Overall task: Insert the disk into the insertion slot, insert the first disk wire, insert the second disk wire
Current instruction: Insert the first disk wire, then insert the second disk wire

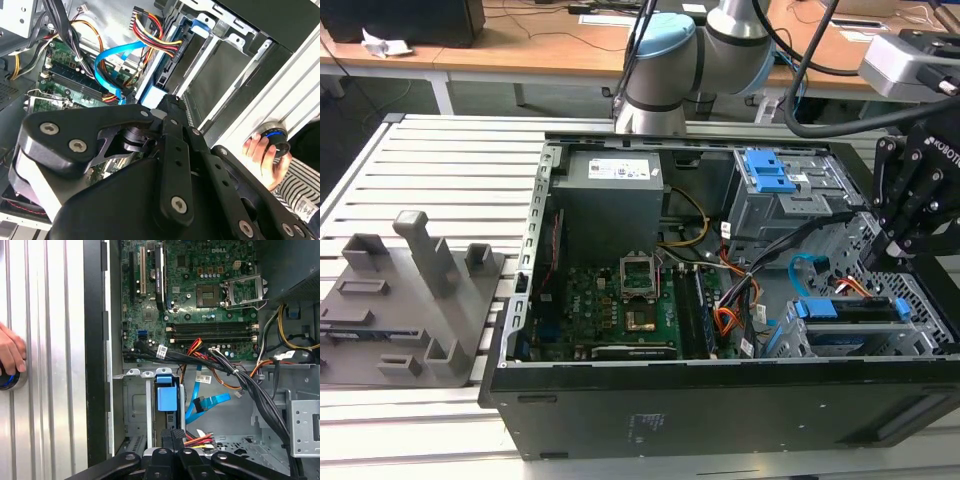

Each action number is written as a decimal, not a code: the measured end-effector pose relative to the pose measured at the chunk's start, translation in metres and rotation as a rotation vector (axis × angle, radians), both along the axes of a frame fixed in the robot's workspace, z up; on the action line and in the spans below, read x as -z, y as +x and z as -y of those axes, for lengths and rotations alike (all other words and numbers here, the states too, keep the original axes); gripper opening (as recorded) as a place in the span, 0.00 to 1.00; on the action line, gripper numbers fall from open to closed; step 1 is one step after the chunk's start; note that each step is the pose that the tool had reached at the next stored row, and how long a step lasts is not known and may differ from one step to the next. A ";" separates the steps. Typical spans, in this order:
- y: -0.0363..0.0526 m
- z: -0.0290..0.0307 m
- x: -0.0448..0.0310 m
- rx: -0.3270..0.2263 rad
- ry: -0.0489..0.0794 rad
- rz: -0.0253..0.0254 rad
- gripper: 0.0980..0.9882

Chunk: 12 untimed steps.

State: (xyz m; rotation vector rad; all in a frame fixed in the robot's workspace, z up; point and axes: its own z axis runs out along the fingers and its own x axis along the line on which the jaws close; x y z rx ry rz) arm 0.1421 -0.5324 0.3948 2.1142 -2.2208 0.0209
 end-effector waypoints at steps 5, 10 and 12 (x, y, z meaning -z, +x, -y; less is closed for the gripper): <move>-0.0001 0.0000 0.0001 0.000 0.000 0.0000 0.01; -0.0002 0.0000 0.0000 0.000 0.000 0.0000 0.15; -0.0002 0.0000 0.0000 0.000 0.000 0.0000 0.23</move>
